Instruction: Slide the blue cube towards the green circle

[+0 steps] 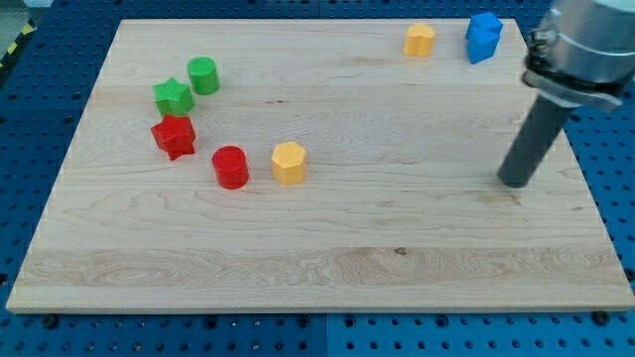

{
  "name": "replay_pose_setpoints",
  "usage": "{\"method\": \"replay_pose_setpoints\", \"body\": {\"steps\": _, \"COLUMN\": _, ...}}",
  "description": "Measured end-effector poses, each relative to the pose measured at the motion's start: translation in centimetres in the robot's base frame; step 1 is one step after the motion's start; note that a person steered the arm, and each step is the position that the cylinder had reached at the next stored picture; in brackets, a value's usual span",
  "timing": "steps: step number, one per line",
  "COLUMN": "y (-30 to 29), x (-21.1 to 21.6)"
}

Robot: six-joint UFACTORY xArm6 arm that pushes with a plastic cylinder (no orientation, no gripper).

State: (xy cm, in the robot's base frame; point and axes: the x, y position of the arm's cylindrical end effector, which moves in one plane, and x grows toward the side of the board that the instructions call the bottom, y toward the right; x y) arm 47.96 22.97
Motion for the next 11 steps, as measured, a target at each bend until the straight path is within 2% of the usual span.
{"method": "replay_pose_setpoints", "body": {"steps": 1, "y": 3.7, "x": -3.6}}
{"method": "replay_pose_setpoints", "body": {"steps": 3, "y": 8.5, "x": -14.4}}
{"method": "replay_pose_setpoints", "body": {"steps": 5, "y": 6.2, "x": -25.2}}
{"method": "replay_pose_setpoints", "body": {"steps": 6, "y": 5.7, "x": -26.4}}
{"method": "replay_pose_setpoints", "body": {"steps": 11, "y": -1.4, "x": -25.6}}
